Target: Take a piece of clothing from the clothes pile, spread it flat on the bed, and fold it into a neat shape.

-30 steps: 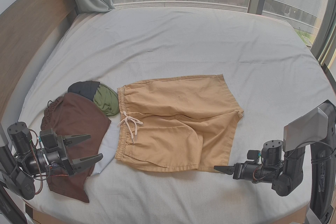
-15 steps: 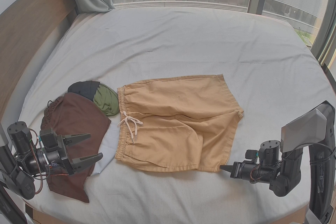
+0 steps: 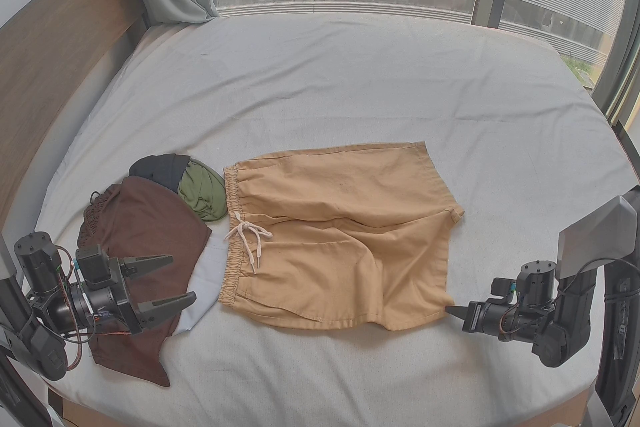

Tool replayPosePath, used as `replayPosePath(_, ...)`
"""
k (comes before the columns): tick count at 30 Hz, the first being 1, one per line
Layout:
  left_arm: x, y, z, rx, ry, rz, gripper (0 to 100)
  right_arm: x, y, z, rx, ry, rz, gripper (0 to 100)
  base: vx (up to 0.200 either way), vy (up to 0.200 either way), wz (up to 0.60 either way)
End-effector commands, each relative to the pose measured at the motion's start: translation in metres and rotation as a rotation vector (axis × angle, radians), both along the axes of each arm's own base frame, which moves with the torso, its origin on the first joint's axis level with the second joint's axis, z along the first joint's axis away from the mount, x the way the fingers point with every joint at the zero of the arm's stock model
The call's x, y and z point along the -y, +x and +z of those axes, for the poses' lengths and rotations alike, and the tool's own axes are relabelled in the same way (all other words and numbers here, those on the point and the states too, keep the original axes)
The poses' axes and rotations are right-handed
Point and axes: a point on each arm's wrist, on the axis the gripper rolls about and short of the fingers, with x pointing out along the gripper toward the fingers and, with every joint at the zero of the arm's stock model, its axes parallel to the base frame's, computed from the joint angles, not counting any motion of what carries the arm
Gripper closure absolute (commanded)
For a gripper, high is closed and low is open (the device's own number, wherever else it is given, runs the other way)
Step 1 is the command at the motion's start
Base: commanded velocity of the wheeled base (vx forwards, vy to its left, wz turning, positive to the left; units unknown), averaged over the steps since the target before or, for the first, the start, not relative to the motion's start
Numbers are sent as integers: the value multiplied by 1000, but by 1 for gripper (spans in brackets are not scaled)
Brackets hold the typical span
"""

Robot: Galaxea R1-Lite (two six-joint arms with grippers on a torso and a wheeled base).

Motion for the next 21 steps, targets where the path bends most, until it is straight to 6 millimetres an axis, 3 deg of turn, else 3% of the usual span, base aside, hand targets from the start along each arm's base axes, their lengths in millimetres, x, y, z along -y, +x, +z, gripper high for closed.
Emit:
replayPosePath(1, 0, 1, -1, -6, -1, 0, 0, 18, -6, 5, 6, -25, -26, 100, 0, 0, 0)
replayPosePath(8, 0, 1, -5, -23, -2, 0, 0, 25, -23, 16, -9, -19, -6, 100, 0, 0, 0)
replayPosePath(21, -3, 3, -13, -62, -6, 14, 0, 32, -25, 14, 1, -56, -1, 100, 0, 0, 0)
